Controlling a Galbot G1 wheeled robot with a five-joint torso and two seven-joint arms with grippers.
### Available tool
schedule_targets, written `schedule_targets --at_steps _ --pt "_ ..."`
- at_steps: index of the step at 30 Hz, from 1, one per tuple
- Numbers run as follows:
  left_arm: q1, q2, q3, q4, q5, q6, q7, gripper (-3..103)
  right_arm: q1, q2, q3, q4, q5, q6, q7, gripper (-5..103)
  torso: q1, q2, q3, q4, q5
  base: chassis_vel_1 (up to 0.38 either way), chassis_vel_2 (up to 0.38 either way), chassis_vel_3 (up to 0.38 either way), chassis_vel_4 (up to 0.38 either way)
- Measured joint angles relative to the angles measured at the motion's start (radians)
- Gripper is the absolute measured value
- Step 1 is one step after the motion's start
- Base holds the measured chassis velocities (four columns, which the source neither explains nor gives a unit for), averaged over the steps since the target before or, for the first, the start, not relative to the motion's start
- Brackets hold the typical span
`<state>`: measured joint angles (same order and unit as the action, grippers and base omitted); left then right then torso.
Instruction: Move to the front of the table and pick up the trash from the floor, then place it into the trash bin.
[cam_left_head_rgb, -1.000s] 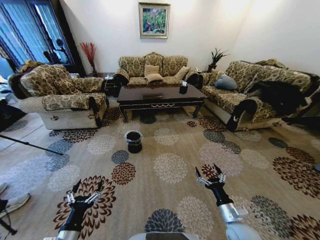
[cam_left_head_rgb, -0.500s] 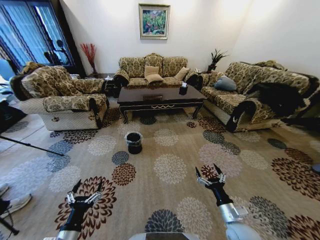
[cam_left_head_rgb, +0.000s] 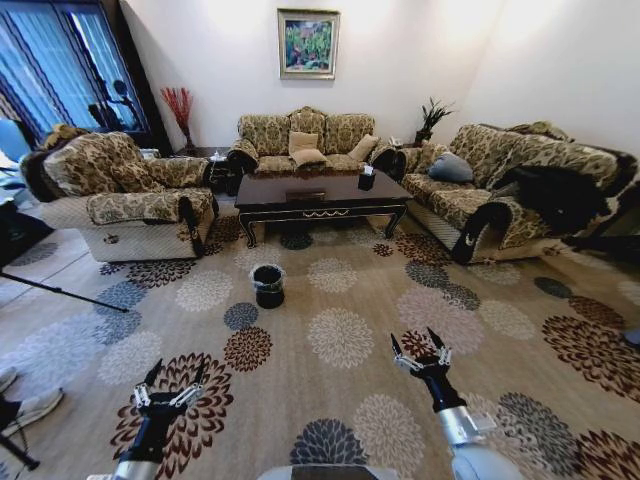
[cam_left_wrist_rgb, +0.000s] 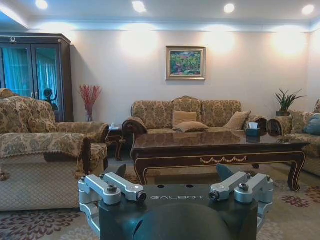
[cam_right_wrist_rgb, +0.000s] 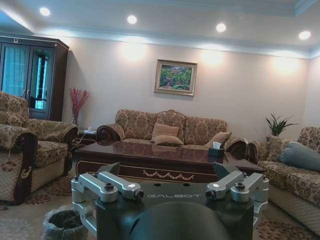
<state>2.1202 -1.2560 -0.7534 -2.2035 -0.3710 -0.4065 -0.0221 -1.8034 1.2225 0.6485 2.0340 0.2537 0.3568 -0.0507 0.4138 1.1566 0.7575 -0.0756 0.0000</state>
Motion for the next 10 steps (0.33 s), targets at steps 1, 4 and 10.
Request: schedule_targets --at_steps 1,4,10 --pt "0.000 0.000 0.000 0.000 0.000 0.000 0.000 100 0.000 0.000 0.000 0.000 0.000 0.000 0.000 100 0.000 -0.001 0.000 0.0000 0.0000 0.000 0.000 0.000 0.000" --pt "0.000 0.000 0.000 0.000 0.000 0.000 0.000 100 0.000 0.000 0.000 0.000 0.000 0.000 0.000 100 -0.001 -0.002 -0.001 0.0000 0.0000 0.000 0.000 0.000 0.000" --pt "0.000 0.000 0.000 0.000 0.000 0.000 0.000 100 0.000 0.000 0.000 0.000 0.000 0.000 0.000 100 -0.002 -0.004 -0.002 0.0000 0.0000 0.000 0.000 0.000 0.000"
